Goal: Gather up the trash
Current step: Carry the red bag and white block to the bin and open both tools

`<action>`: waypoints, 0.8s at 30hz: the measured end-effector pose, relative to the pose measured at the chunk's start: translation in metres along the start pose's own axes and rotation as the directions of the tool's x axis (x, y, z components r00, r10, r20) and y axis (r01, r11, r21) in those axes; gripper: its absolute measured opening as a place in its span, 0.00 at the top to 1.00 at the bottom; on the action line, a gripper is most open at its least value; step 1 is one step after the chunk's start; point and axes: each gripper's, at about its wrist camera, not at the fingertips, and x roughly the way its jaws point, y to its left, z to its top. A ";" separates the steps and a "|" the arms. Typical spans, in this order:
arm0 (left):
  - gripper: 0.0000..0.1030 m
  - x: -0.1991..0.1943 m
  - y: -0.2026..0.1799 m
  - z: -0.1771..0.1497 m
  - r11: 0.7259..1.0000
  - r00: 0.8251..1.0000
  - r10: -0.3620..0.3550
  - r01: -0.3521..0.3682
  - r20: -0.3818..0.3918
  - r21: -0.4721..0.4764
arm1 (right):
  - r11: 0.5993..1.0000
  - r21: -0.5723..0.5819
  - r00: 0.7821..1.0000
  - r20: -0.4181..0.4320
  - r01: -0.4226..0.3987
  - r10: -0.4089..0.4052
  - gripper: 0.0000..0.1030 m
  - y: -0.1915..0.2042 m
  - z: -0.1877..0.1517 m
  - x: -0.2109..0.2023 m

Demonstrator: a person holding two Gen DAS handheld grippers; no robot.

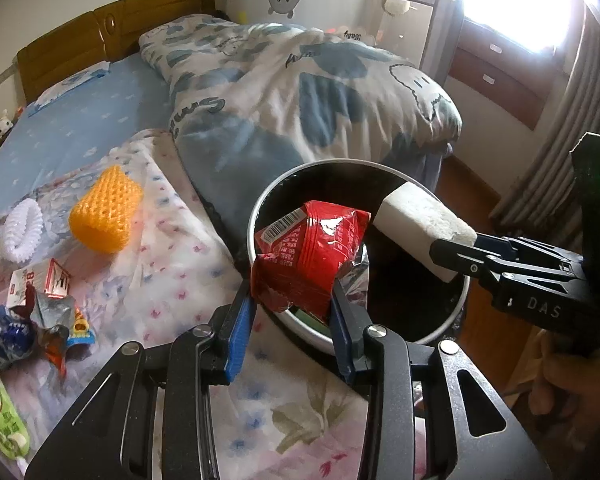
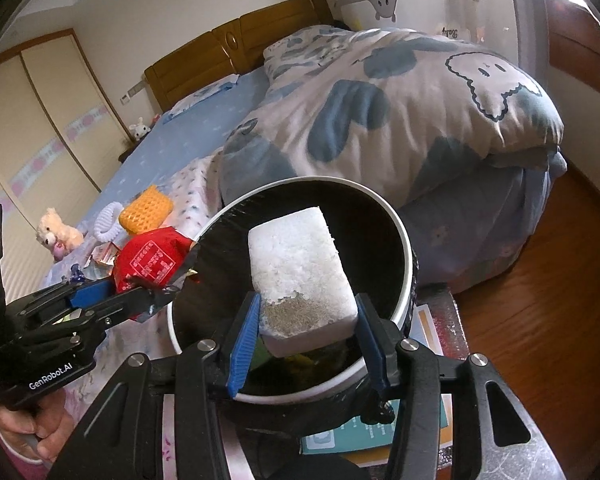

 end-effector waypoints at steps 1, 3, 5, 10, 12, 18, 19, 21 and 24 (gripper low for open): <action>0.66 0.002 -0.001 0.001 1.000 1.000 0.000 0.000 -0.003 0.000 | 1.000 0.002 1.000 -0.003 -0.002 0.002 0.53 -0.001 0.001 0.001; 0.66 0.005 -0.003 0.003 1.000 1.000 0.004 -0.004 -0.007 0.002 | 1.000 0.005 1.000 -0.007 -0.002 0.002 0.53 -0.003 0.002 0.004; 0.62 0.007 -0.006 0.004 1.000 1.000 0.005 -0.005 -0.007 0.007 | 1.000 0.008 1.000 -0.009 -0.001 0.001 0.51 -0.004 0.004 0.006; 0.44 0.006 -0.008 0.005 1.000 1.000 0.015 -0.015 0.000 0.005 | 1.000 0.016 1.000 -0.017 0.005 -0.005 0.42 -0.007 0.007 0.008; 0.41 0.005 -0.007 0.004 1.000 1.000 0.017 -0.017 0.001 0.002 | 1.000 0.018 1.000 -0.012 0.010 -0.009 0.40 -0.007 0.007 0.007; 0.33 -0.001 0.000 -0.005 1.000 1.000 0.010 -0.010 0.005 -0.020 | 0.999 0.034 1.000 0.010 0.002 -0.002 0.31 -0.006 0.003 -0.001; 0.32 -0.002 0.000 -0.006 1.000 1.000 0.006 -0.006 0.009 -0.022 | 0.999 0.038 1.000 0.015 -0.002 0.001 0.28 -0.005 0.001 -0.003; 0.32 -0.004 0.000 -0.007 1.000 1.000 0.001 0.000 0.017 -0.025 | 0.999 0.049 1.000 0.028 -0.013 0.012 0.25 -0.004 -0.002 -0.007; 0.32 -0.006 -0.002 -0.006 1.000 1.000 -0.004 0.005 0.025 -0.025 | 0.999 0.053 0.999 0.048 -0.003 0.001 0.24 -0.001 -0.005 -0.013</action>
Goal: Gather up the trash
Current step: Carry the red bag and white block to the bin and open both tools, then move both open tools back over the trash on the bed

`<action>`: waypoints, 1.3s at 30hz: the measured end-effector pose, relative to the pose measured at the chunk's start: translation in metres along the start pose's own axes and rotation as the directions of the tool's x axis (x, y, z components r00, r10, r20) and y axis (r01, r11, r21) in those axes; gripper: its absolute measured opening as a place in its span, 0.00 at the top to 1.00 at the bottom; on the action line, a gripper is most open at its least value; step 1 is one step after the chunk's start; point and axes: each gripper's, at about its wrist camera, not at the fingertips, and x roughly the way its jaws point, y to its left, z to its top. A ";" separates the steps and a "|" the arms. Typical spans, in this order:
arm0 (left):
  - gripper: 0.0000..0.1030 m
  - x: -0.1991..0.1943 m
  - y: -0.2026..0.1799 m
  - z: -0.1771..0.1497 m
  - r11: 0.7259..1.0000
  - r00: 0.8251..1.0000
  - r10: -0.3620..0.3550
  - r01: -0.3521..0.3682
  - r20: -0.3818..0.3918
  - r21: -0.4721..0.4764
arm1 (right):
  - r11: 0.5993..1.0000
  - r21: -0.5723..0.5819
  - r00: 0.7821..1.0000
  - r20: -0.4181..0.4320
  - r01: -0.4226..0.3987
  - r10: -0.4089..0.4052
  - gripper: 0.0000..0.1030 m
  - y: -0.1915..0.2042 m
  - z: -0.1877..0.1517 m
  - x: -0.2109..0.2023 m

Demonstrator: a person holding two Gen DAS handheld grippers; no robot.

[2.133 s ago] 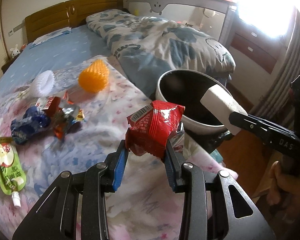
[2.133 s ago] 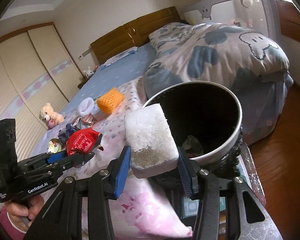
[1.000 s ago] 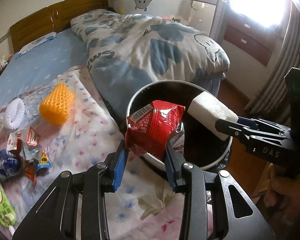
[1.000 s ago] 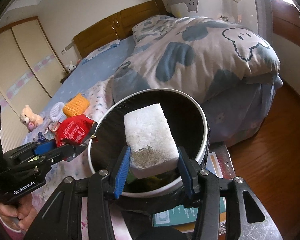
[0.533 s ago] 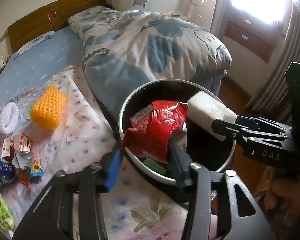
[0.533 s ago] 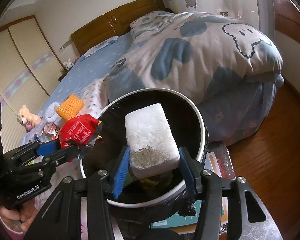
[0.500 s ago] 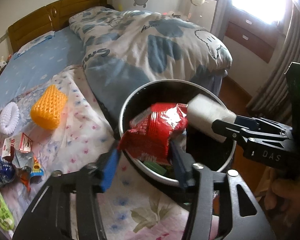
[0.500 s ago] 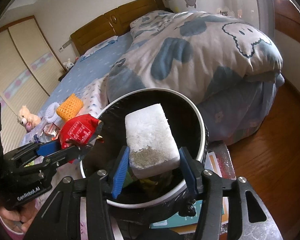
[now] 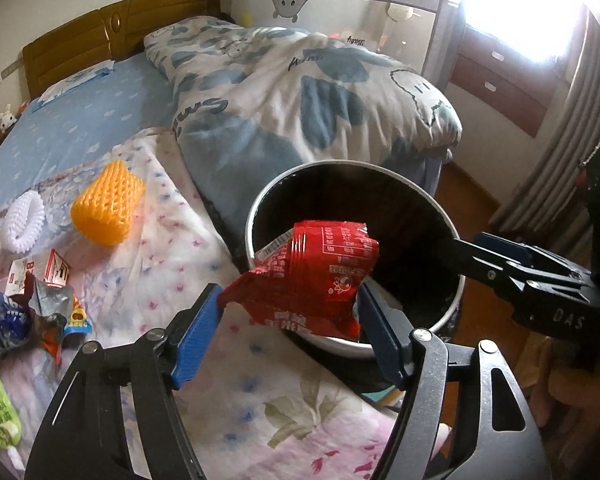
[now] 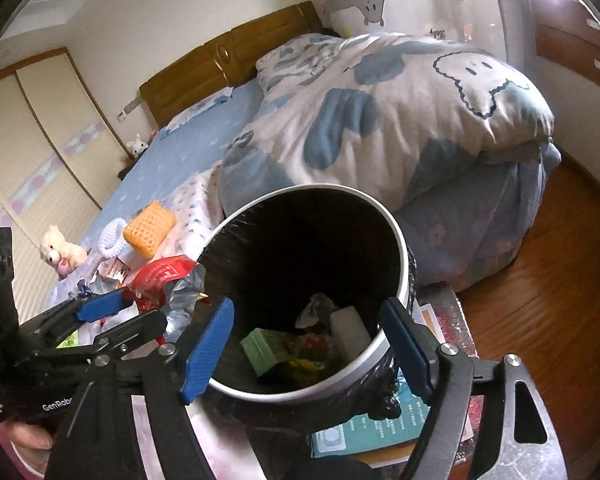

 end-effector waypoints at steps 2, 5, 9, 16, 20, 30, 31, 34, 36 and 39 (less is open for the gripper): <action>0.30 -0.002 -0.002 0.001 1.000 1.000 -0.006 0.006 0.005 0.001 | 1.000 0.003 1.000 0.013 0.010 -0.010 0.24 0.000 -0.001 -0.004; 0.22 -0.003 -0.003 0.002 1.000 1.000 -0.018 0.018 0.008 -0.004 | 1.000 0.016 0.999 0.028 0.018 -0.018 0.24 -0.002 -0.001 -0.011; 0.19 -0.003 -0.005 0.003 1.000 1.000 -0.017 0.017 0.004 -0.011 | 0.999 0.030 0.998 0.047 0.029 -0.030 0.24 -0.006 -0.002 -0.019; 0.19 -0.011 0.002 -0.012 1.000 1.000 0.006 -0.006 0.009 -0.030 | 0.998 0.050 0.998 0.056 0.027 -0.030 0.24 -0.009 -0.005 -0.026; 0.19 -0.020 0.019 -0.031 0.997 1.000 0.026 -0.026 0.001 -0.073 | 0.999 0.053 0.998 0.055 0.008 -0.011 0.16 0.000 -0.012 -0.028; 0.19 -0.052 0.078 -0.091 0.976 0.993 0.121 -0.121 -0.014 -0.182 | 0.997 0.016 0.997 0.019 -0.076 0.076 0.14 0.050 -0.039 -0.015; 0.19 -0.056 0.084 -0.095 0.973 0.991 0.129 -0.130 -0.015 -0.193 | 0.996 0.009 0.996 0.014 -0.088 0.088 0.14 0.056 -0.042 -0.013; 0.19 -0.067 0.102 -0.110 0.962 0.989 0.150 -0.150 -0.019 -0.230 | 0.993 -0.015 0.993 -0.002 -0.117 0.117 0.14 0.077 -0.048 -0.006; 0.19 -0.073 0.114 -0.118 0.953 0.985 0.169 -0.168 -0.020 -0.251 | 0.990 -0.026 0.991 -0.013 -0.136 0.136 0.14 0.090 -0.052 -0.001; 0.19 -0.082 0.128 -0.127 0.941 0.982 0.188 -0.186 -0.021 -0.283 | 0.985 -0.050 0.986 -0.032 -0.163 0.162 0.14 0.109 -0.057 0.006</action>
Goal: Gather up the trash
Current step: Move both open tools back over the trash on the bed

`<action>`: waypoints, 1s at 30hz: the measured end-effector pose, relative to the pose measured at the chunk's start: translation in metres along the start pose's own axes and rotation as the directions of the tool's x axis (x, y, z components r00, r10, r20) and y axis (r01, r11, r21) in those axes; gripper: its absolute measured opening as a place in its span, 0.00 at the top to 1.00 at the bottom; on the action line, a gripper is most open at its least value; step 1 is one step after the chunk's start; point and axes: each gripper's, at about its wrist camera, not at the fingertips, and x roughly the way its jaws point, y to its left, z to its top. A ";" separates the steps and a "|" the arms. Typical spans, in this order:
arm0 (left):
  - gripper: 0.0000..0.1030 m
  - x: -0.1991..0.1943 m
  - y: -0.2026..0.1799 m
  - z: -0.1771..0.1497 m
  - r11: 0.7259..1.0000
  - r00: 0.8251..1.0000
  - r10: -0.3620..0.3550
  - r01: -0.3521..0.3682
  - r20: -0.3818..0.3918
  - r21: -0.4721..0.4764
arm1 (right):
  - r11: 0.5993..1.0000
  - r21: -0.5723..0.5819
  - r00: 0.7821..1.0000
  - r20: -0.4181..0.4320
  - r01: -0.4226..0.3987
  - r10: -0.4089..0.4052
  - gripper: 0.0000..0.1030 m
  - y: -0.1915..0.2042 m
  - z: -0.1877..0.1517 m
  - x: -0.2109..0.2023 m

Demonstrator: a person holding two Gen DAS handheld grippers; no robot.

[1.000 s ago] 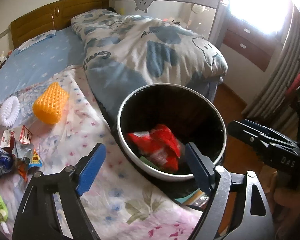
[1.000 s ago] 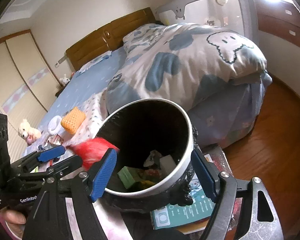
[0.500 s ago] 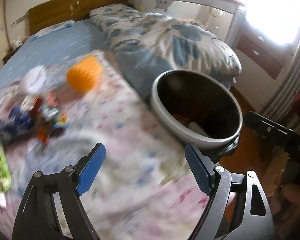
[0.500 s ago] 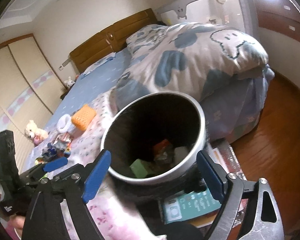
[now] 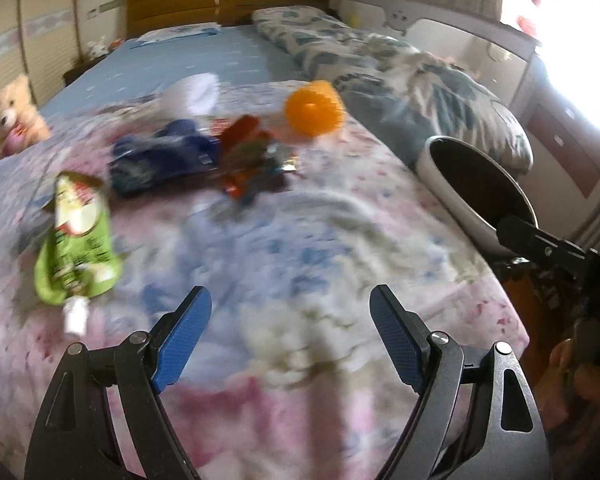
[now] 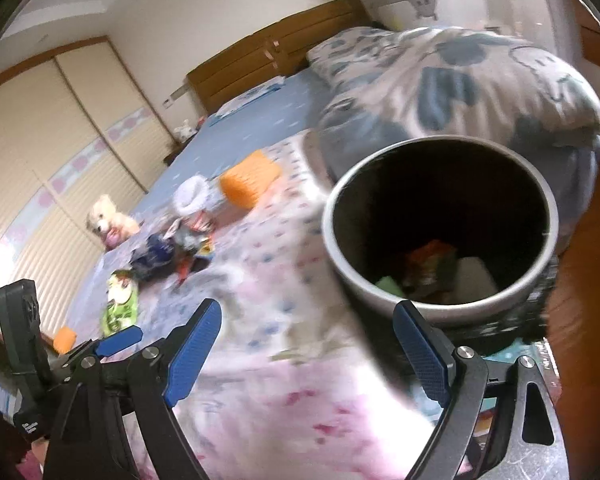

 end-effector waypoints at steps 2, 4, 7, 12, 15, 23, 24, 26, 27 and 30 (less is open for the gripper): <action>0.19 -0.004 0.010 -0.003 1.000 1.000 0.013 -0.013 0.005 -0.018 | 1.000 -0.022 1.000 -0.014 -0.017 0.016 0.14 0.013 -0.002 0.007; 0.19 -0.008 0.021 -0.005 0.999 1.000 0.027 -0.027 0.013 -0.032 | 0.999 -0.040 0.999 -0.024 -0.028 0.027 0.14 0.024 -0.004 0.013; 0.19 -0.014 0.034 -0.008 0.998 0.999 0.045 -0.044 0.024 -0.052 | 0.997 -0.063 0.998 -0.040 -0.047 0.044 0.13 0.040 -0.006 0.024; 0.19 -0.017 0.053 -0.013 0.994 0.998 0.066 -0.064 0.022 -0.090 | 0.993 -0.092 0.996 -0.059 -0.073 0.068 0.13 0.060 -0.009 0.037; 0.19 -0.019 0.061 -0.015 0.991 0.997 0.079 -0.077 0.022 -0.106 | 0.991 -0.103 0.994 -0.077 -0.088 0.081 0.13 0.071 -0.011 0.045; 0.19 -0.030 0.085 -0.021 0.983 0.993 0.118 -0.112 0.030 -0.148 | 0.985 -0.133 0.988 -0.116 -0.113 0.098 0.13 0.094 -0.015 0.066; 0.19 -0.032 0.088 -0.022 0.981 0.992 0.124 -0.118 0.033 -0.155 | 0.984 -0.136 0.988 -0.119 -0.116 0.100 0.13 0.096 -0.014 0.068; 0.19 -0.036 0.094 -0.022 0.977 0.990 0.138 -0.129 0.041 -0.170 | 0.982 -0.143 0.987 -0.124 -0.121 0.104 0.13 0.101 -0.014 0.071; 0.19 -0.037 0.098 -0.022 0.975 0.989 0.144 -0.133 0.045 -0.179 | 0.982 -0.146 0.986 -0.126 -0.124 0.105 0.13 0.103 -0.013 0.073; 0.19 -0.041 0.110 -0.020 0.965 0.983 0.176 -0.161 0.054 -0.206 | 0.980 -0.152 0.986 -0.128 -0.130 0.111 0.13 0.108 -0.010 0.080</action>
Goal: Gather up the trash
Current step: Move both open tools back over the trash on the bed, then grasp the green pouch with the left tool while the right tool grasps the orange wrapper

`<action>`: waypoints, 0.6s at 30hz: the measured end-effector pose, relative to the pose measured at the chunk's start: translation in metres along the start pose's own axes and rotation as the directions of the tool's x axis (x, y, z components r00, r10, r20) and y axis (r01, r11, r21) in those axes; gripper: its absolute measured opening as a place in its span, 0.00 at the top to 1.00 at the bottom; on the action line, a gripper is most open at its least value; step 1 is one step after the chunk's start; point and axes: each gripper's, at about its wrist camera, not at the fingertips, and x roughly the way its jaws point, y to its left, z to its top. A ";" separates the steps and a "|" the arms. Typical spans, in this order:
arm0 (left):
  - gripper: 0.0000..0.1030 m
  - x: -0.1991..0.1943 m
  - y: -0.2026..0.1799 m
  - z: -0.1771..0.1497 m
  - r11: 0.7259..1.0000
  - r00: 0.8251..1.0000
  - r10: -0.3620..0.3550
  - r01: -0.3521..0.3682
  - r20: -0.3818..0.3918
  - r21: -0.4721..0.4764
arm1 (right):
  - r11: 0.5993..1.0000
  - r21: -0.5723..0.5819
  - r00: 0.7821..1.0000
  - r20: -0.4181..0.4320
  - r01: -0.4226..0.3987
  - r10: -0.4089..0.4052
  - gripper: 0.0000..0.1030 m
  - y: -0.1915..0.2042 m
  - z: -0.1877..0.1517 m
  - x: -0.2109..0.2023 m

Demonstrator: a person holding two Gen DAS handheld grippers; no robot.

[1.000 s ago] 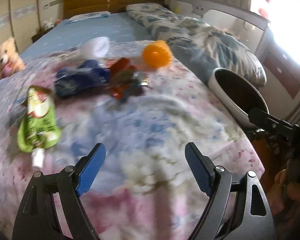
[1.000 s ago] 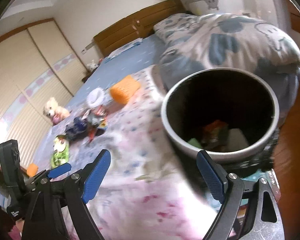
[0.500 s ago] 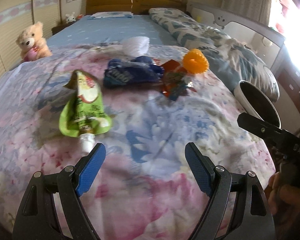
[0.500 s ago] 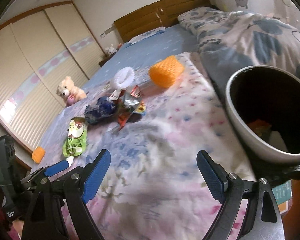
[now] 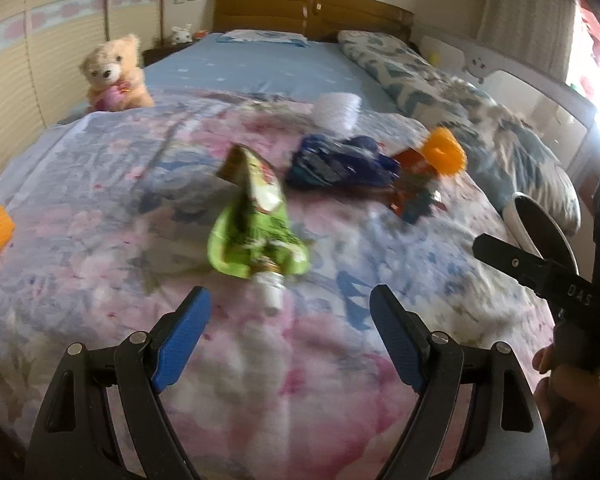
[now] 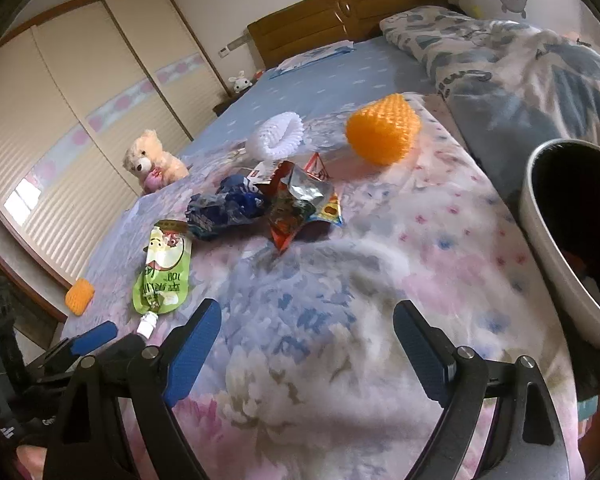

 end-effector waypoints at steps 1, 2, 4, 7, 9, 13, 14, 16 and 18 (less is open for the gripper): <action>0.19 0.001 0.004 0.001 1.000 1.000 0.009 -0.009 0.003 -0.007 | 1.000 -0.004 1.000 0.000 -0.002 0.002 0.13 0.002 0.003 0.003; 0.19 0.002 0.006 0.003 1.000 1.000 0.017 -0.017 0.004 -0.013 | 1.000 -0.008 1.000 0.001 -0.001 0.001 0.13 0.003 0.004 0.005; 0.19 0.006 0.013 0.007 0.999 0.999 0.032 -0.032 -0.001 -0.028 | 1.000 -0.016 1.000 0.004 -0.002 0.002 0.13 0.004 0.008 0.010; 0.19 0.014 0.020 0.012 0.998 0.999 0.045 -0.046 -0.010 -0.048 | 1.000 -0.020 1.000 0.004 0.003 -0.003 0.13 0.005 0.016 0.020; 0.19 0.020 0.024 0.015 0.997 0.999 0.049 -0.050 -0.020 -0.059 | 1.000 -0.024 1.000 0.002 0.003 -0.003 0.13 0.005 0.021 0.027; 0.19 0.034 0.028 0.023 0.996 0.998 0.047 -0.050 -0.040 -0.074 | 0.999 -0.034 1.000 -0.009 0.013 -0.013 0.13 0.006 0.031 0.042; 0.19 0.037 0.029 0.024 0.996 0.998 0.046 -0.049 -0.045 -0.075 | 0.999 -0.035 1.000 -0.012 0.015 -0.015 0.13 0.006 0.033 0.045; 0.19 0.044 0.031 0.026 0.995 0.997 0.043 -0.048 -0.059 -0.082 | 0.999 -0.037 1.000 -0.017 0.020 -0.020 0.14 0.005 0.037 0.052; 0.19 0.052 0.033 0.029 0.995 0.997 0.033 -0.040 -0.075 -0.093 | 0.999 -0.039 0.999 -0.026 0.027 -0.028 0.14 0.004 0.041 0.059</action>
